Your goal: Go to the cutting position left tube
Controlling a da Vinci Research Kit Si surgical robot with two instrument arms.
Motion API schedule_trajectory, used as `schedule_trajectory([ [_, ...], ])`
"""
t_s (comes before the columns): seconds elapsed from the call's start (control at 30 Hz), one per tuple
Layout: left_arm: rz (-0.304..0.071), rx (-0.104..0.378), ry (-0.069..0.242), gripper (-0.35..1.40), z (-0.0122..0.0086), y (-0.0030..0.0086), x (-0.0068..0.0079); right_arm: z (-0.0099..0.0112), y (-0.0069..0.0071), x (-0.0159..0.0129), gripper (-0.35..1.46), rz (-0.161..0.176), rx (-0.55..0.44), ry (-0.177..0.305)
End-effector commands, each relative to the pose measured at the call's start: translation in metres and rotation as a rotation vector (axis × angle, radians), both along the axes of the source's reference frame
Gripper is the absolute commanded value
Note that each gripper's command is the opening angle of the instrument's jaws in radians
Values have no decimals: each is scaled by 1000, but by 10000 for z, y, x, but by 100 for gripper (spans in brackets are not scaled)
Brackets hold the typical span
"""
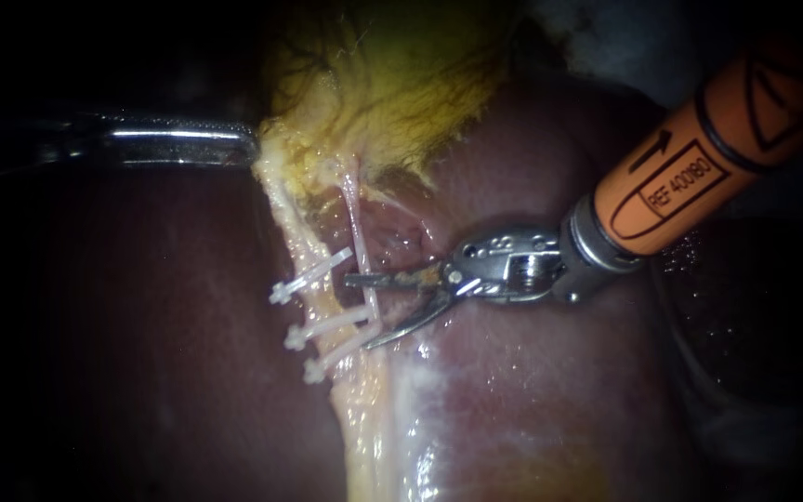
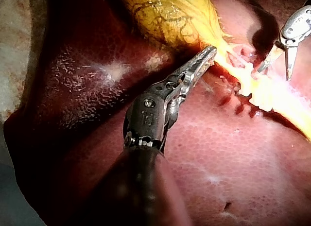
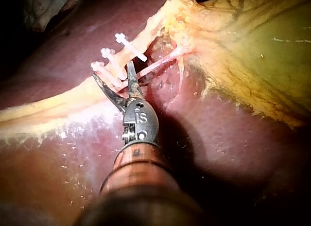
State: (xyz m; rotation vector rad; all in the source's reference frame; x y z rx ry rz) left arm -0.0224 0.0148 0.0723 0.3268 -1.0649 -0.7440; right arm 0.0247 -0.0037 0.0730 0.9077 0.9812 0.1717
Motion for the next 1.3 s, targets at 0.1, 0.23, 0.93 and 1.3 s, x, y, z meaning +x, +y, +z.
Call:
schedule_trajectory([
  [0.1,0,0,0,-35,0,0,0,13,1,-1,131,-11,20,-11],
  [0.23,0,-1,1,-35,0,-1,0,29,2,1,131,-7,47,-35],
  [0.93,-1,-2,1,-35,1,-2,-2,50,0,49,129,-38,266,64],
  [1.3,-2,-2,2,-35,2,-2,-3,41,-8,84,131,-25,328,120],
])
